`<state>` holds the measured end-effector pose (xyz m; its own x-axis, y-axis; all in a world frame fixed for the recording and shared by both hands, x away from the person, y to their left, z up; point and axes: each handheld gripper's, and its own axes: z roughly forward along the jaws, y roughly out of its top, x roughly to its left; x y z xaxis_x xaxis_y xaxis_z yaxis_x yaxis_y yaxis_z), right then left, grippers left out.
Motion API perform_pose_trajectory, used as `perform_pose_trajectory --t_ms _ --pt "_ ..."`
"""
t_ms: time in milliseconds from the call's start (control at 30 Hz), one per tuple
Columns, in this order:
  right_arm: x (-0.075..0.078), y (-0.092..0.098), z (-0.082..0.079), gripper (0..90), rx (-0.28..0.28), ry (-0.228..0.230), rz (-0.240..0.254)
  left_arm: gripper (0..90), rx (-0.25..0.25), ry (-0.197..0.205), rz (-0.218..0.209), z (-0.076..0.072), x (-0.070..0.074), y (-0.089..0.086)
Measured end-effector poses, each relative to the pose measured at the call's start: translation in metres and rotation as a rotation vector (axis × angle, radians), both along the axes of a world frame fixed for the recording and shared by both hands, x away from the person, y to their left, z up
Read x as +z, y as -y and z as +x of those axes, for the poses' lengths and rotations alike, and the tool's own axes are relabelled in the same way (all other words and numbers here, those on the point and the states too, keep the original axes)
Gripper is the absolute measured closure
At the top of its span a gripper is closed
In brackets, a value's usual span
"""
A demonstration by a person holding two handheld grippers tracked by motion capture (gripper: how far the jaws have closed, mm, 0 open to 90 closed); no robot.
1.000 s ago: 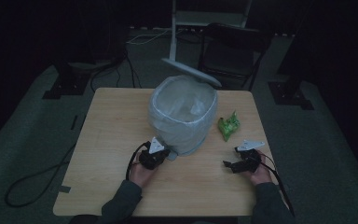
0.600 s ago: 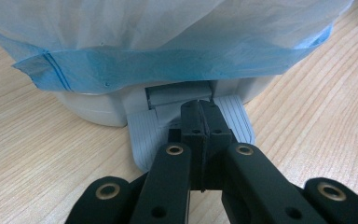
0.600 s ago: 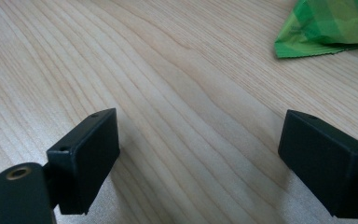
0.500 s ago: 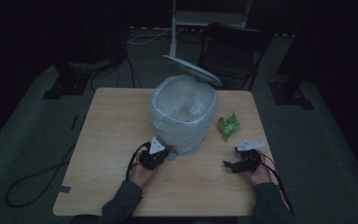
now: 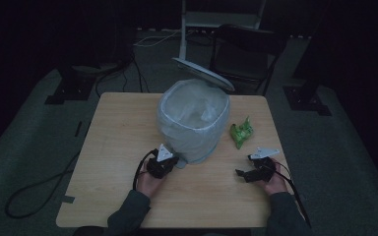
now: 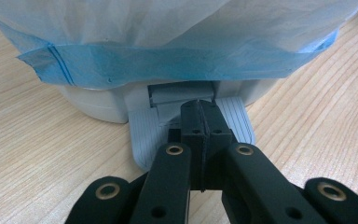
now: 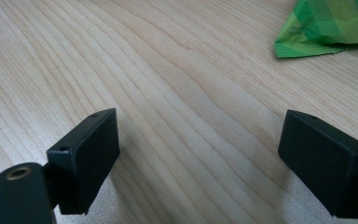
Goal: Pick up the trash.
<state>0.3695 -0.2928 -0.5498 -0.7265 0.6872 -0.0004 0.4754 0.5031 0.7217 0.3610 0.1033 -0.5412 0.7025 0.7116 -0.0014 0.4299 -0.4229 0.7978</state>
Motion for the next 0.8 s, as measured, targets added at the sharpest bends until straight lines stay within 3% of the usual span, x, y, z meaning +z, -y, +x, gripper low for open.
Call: perform_pose_trajectory --t_ms 100,300,400,533,800 --pt "0.000 -0.001 -0.002 17.1 -0.010 0.004 0.009 90.0 0.002 -0.004 -0.004 0.000 0.000 0.000" --pt "0.007 -0.004 -0.002 45.9 -0.014 -0.010 -0.008 90.0 0.003 -0.003 -0.004 0.000 0.000 0.000" --pt "0.016 -0.004 0.001 56.7 -0.029 -0.007 0.024 90.0 0.003 -0.005 -0.008 0.000 0.000 0.000" --pt "0.029 -0.002 0.005 61.8 -0.052 0.024 0.050 90.0 0.002 -0.007 -0.009 0.000 0.000 -0.001" --pt "0.047 -0.001 0.021 62.4 -0.073 0.057 0.045 90.0 0.002 -0.007 -0.009 0.000 0.000 -0.001"
